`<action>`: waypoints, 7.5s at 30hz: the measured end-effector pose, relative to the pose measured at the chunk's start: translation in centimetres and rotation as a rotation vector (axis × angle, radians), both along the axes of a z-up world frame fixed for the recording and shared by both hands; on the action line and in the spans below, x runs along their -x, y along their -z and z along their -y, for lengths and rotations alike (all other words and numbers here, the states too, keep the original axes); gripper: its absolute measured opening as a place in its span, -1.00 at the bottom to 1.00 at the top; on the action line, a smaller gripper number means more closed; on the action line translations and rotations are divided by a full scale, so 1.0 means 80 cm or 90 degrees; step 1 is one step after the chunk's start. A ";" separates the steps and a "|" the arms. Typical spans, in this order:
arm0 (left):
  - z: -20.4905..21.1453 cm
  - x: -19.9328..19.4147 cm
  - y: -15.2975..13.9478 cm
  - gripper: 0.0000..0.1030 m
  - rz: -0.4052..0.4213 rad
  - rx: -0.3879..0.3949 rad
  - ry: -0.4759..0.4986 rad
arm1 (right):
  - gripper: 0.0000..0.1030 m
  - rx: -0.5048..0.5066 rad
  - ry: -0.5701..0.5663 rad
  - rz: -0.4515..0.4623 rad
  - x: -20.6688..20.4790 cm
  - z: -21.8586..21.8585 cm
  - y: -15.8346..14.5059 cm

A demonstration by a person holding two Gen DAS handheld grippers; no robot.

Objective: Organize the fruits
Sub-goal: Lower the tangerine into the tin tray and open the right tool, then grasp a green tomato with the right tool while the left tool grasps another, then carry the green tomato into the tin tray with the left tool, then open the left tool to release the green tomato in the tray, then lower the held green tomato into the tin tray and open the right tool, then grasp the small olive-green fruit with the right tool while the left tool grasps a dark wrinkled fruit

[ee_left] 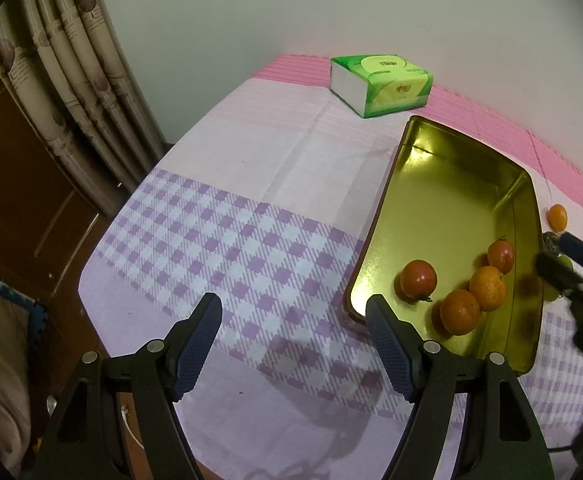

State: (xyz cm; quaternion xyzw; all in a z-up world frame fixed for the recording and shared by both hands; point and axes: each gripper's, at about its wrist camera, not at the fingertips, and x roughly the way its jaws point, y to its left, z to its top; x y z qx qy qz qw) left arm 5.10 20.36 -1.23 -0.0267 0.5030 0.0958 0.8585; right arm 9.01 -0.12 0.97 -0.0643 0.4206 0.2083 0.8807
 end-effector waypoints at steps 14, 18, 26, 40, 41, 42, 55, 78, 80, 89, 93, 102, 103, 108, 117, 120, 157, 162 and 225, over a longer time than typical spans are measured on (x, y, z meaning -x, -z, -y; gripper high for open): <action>0.017 0.002 -0.002 0.45 0.008 -0.007 0.033 | -0.05 0.027 0.138 -0.045 0.011 0.149 0.055; 0.028 0.004 -0.009 0.45 0.019 -0.009 0.050 | -0.05 0.013 0.141 -0.050 0.001 0.158 0.066; 0.057 0.006 -0.015 0.45 0.018 -0.014 0.082 | -0.06 -0.004 0.106 -0.050 -0.010 0.156 0.080; 0.162 -0.007 -0.024 0.45 0.005 0.032 0.175 | -0.38 -0.013 0.139 -0.033 -0.013 0.173 0.088; 0.175 -0.009 -0.022 0.45 0.001 0.038 0.187 | -0.38 -0.005 0.154 -0.026 -0.009 0.183 0.088; 0.189 -0.010 -0.020 0.45 -0.004 0.045 0.203 | -0.38 0.008 0.172 -0.019 -0.005 0.194 0.088; 0.314 -0.039 0.020 0.44 -0.085 0.077 0.308 | -0.38 0.046 0.327 0.008 0.036 0.328 0.092; 0.341 -0.095 0.072 -0.27 -0.142 0.032 0.271 | -0.34 0.000 0.339 -0.005 0.038 0.342 0.094; 0.340 -0.092 0.072 -0.28 -0.137 0.035 0.278 | -0.34 0.001 0.339 -0.005 0.037 0.342 0.095; 0.334 -0.077 0.037 -0.29 -0.098 0.056 0.296 | -0.33 0.010 0.339 -0.005 0.037 0.340 0.096; 0.314 -0.080 0.001 -0.29 -0.048 0.044 0.289 | -0.33 0.016 0.339 -0.005 0.037 0.339 0.096; 0.190 -0.134 0.005 -0.28 -0.034 -0.006 0.178 | -0.31 0.030 0.336 -0.004 0.035 0.338 0.097; 0.176 -0.138 0.013 -0.28 -0.039 -0.013 0.170 | -0.31 0.031 0.336 -0.004 0.035 0.337 0.097; 0.138 -0.137 0.038 -0.28 -0.058 -0.005 0.142 | -0.31 0.035 0.336 -0.004 0.035 0.337 0.096; 0.121 -0.135 0.069 -0.28 -0.077 -0.014 0.132 | -0.31 0.041 0.335 -0.003 0.035 0.337 0.097; 0.116 -0.135 0.075 -0.28 -0.079 -0.010 0.122 | -0.31 0.043 0.334 -0.003 0.034 0.337 0.097; 0.100 -0.101 0.051 -0.07 -0.047 0.024 0.107 | -0.37 0.065 0.337 0.001 0.034 0.333 0.095; 0.097 -0.084 0.026 0.09 -0.008 0.031 0.115 | -0.38 0.081 0.345 -0.005 0.029 0.323 0.087; -0.005 -0.005 0.000 0.38 0.004 -0.025 -0.025 | -0.16 -0.004 0.038 0.007 -0.024 0.032 0.000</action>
